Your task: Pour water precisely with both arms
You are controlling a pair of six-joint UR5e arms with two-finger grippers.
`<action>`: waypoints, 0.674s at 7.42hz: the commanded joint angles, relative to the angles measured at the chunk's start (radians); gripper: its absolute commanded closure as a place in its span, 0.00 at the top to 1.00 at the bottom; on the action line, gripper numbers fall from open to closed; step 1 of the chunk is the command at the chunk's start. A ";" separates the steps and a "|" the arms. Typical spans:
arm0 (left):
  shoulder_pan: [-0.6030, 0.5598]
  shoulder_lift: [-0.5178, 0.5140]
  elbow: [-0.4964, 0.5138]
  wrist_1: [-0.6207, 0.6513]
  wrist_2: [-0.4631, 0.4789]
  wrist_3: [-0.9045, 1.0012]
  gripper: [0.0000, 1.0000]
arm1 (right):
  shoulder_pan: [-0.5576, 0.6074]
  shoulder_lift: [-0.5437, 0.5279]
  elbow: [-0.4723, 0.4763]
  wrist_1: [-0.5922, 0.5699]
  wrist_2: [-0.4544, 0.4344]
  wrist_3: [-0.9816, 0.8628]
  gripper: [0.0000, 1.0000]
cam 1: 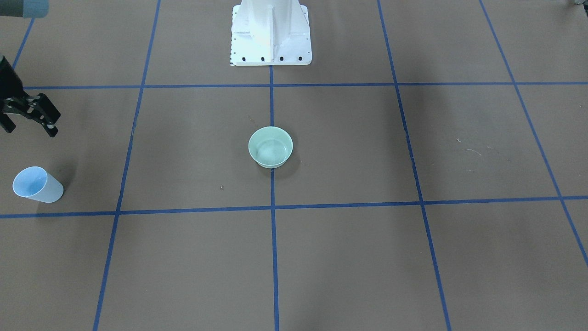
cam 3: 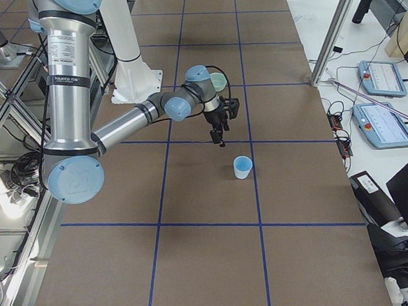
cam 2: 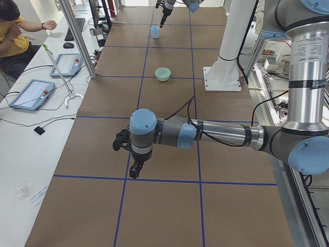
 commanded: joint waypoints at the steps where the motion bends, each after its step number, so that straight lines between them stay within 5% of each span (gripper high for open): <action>1: 0.000 0.003 0.000 -0.001 -0.003 0.000 1.00 | -0.143 -0.025 -0.030 -0.007 -0.277 0.205 1.00; 5: -0.002 0.006 -0.007 0.000 -0.001 0.000 1.00 | -0.272 -0.008 -0.190 -0.010 -0.610 0.504 1.00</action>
